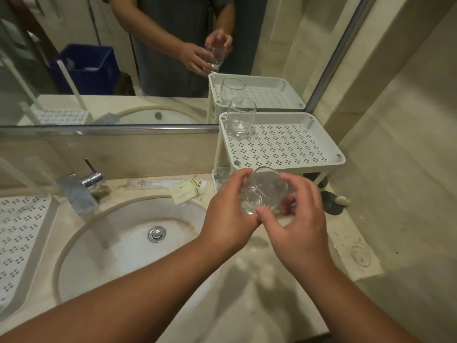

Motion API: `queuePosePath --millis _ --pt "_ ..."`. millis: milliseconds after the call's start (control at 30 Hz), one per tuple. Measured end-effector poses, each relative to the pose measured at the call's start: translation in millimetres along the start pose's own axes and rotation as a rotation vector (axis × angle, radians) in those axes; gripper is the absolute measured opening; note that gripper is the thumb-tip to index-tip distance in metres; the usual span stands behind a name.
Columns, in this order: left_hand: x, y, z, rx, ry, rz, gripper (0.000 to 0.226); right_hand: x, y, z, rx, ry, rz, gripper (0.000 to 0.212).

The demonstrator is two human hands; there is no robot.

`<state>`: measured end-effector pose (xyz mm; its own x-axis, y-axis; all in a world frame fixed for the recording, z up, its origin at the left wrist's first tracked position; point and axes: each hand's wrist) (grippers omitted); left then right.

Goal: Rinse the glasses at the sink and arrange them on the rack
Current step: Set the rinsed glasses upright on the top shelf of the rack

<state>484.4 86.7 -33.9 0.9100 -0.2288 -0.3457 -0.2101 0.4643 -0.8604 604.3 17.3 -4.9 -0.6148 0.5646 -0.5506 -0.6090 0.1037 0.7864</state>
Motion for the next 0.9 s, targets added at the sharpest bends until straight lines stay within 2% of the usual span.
queuePosePath --millis 100,200,300,433,600,900 --pt "0.2 -12.1 9.8 0.029 -0.034 0.013 0.077 -4.9 9.5 17.8 0.165 0.046 0.071 0.083" --pt "0.9 -21.6 23.0 0.054 -0.068 0.044 0.078 -6.6 17.4 36.6 0.251 0.072 0.188 0.094" --pt "-0.8 -27.5 40.5 0.067 -0.077 0.082 0.079 -5.0 22.4 55.3 0.253 0.054 0.193 0.091" --pt "0.5 -34.5 71.0 0.082 0.005 0.141 0.084 -2.5 20.6 88.1 0.248 0.013 0.184 0.077" --pt "1.1 -28.3 104.6 0.063 0.121 0.405 0.090 9.2 6.9 132.8 0.232 0.019 0.100 0.072" --pt "-1.2 -2.5 112.8 0.003 0.144 0.653 0.061 35.1 -25.2 189.9 0.238 0.077 -0.087 0.078"
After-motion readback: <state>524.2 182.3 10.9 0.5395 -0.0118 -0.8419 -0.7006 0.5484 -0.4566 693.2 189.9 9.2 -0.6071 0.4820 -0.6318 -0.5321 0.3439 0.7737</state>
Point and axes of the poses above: each hand's wrist, its own z-axis towards the middle knuckle, its own x-axis out of the palm, y = z × x, and after that the axes turned 13 degrees about x, right-handed
